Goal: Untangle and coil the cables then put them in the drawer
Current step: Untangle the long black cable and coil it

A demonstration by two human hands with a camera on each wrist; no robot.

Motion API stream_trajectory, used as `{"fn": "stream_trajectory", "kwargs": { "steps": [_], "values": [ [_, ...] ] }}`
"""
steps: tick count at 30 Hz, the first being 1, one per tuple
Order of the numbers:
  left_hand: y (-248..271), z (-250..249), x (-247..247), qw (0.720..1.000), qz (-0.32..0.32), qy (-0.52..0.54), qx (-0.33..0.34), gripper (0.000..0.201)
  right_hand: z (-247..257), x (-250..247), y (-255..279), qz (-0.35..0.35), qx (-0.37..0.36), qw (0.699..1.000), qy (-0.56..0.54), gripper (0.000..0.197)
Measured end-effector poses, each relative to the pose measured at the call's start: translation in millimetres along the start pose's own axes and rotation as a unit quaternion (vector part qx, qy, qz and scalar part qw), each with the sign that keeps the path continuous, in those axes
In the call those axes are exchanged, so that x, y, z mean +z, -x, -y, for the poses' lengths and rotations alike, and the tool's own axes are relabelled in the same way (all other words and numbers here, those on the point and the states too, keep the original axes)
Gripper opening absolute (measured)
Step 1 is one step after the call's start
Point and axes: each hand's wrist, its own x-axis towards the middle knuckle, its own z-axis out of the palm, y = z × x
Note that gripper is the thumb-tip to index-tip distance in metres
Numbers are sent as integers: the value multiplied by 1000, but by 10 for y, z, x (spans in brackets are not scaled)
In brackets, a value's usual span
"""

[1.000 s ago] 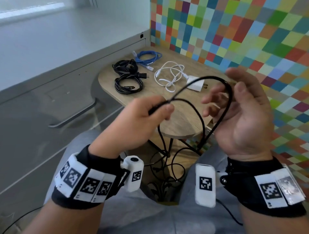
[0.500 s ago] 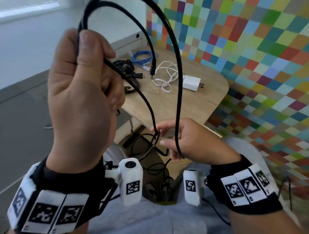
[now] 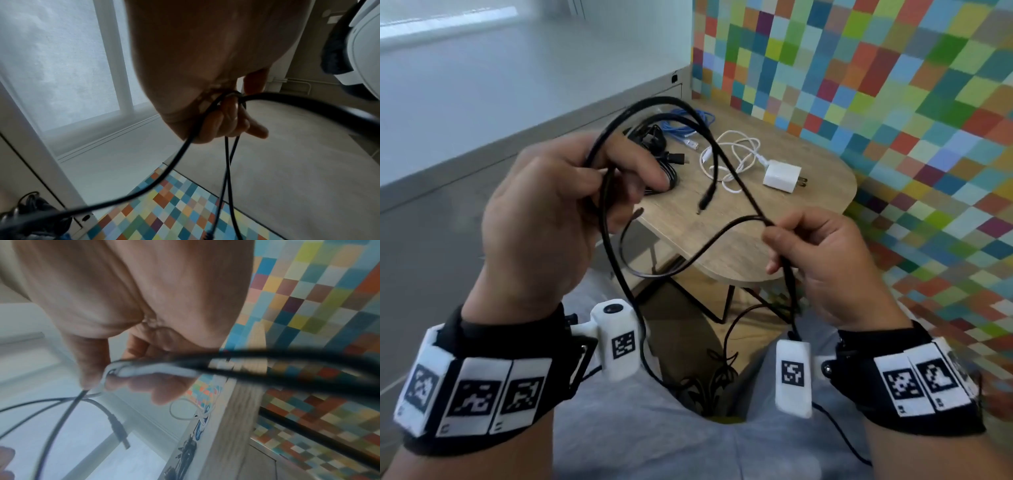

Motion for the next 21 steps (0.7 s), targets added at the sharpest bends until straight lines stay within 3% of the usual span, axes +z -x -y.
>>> {"fn": "stream_trajectory", "kwargs": {
  "steps": [1,6,10,12,18,21],
  "values": [
    [-5,13,14,1000,8,-14,-8,56,-19,-20,-14,-16,-7,1000,-24,14],
    [-2,97,133,997,23,-63,-39,36,-59,-115,-42,-55,-27,996,-62,37],
    [-10,239,123,967,33,-253,7,30,-51,-119,-22,-60,-47,997,-4,15],
    [-11,275,124,943,13,-330,40,25,-38,-120,-10,-47,-64,997,18,15],
    [15,208,295,919,-22,-381,94,5,27,-31,42,3,-82,992,97,15],
    [49,193,446,929,-13,-356,97,25,9,65,63,25,-89,990,110,12]
  ]
}}
